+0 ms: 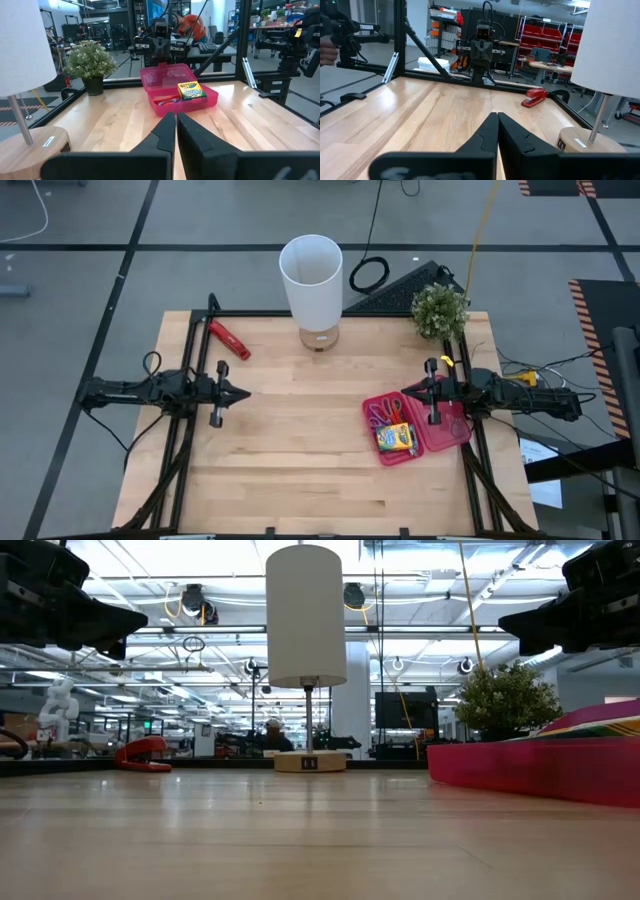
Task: Pack school essentials
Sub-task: Return to Home Position
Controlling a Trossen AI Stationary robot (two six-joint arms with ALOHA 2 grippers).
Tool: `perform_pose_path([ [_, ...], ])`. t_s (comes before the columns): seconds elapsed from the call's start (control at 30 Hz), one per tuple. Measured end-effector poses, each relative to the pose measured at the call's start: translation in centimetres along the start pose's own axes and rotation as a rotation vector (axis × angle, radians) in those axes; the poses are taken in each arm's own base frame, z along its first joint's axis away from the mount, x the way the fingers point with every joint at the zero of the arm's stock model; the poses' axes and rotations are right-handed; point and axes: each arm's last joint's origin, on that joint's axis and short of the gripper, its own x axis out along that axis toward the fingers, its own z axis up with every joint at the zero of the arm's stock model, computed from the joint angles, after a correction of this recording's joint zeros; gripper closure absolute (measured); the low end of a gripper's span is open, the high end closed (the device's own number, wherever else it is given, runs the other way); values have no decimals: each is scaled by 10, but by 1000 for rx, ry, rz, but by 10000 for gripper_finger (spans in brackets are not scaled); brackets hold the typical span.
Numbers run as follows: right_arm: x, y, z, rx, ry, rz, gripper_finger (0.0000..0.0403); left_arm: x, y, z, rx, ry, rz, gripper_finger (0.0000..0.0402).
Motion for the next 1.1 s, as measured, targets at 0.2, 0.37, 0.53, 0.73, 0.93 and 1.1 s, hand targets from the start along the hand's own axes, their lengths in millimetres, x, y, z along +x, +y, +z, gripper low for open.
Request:
perform_pose_path([
  [0.2,0,0,0,0,0,0,403,0,0,1,0,-7,1,380],
  [0.37,0,0,0,0,0,0,403,0,0,1,-3,-11,1,380],
  [0.53,0,0,0,0,0,0,403,0,0,1,-4,-13,2,380],
  [0.73,0,0,0,0,0,0,403,0,0,1,-3,-14,3,380],
  [0.93,0,0,0,0,0,0,403,0,0,1,-2,-15,5,380],
  [1.1,0,0,0,0,0,0,403,0,0,1,-1,-16,5,380],
])
